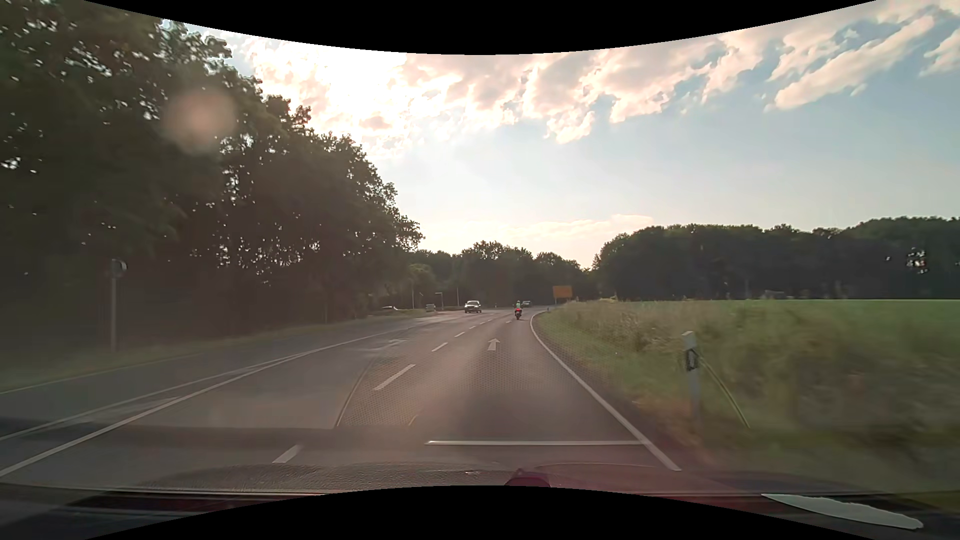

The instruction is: Follow the waypoints while adhering to traffic rules and regulations

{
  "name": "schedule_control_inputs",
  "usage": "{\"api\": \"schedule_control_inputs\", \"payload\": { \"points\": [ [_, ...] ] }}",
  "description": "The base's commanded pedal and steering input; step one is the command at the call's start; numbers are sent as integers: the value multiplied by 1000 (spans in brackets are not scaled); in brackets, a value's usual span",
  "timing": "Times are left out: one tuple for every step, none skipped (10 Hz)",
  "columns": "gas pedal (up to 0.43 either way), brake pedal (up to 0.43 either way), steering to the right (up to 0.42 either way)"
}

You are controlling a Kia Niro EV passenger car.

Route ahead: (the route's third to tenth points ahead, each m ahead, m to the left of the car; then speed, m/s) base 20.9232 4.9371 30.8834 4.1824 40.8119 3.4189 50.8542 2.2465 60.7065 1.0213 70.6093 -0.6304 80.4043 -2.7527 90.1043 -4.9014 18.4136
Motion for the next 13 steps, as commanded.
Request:
{"api": "schedule_control_inputs", "payload": {
  "points": [
    [197,0,11],
    [197,0,11],
    [197,0,11],
    [197,0,11],
    [197,0,11],
    [197,0,11],
    [197,0,11],
    [197,0,11],
    [197,0,10],
    [197,0,10],
    [209,0,9],
    [209,0,10],
    [209,0,9]
  ]
}}
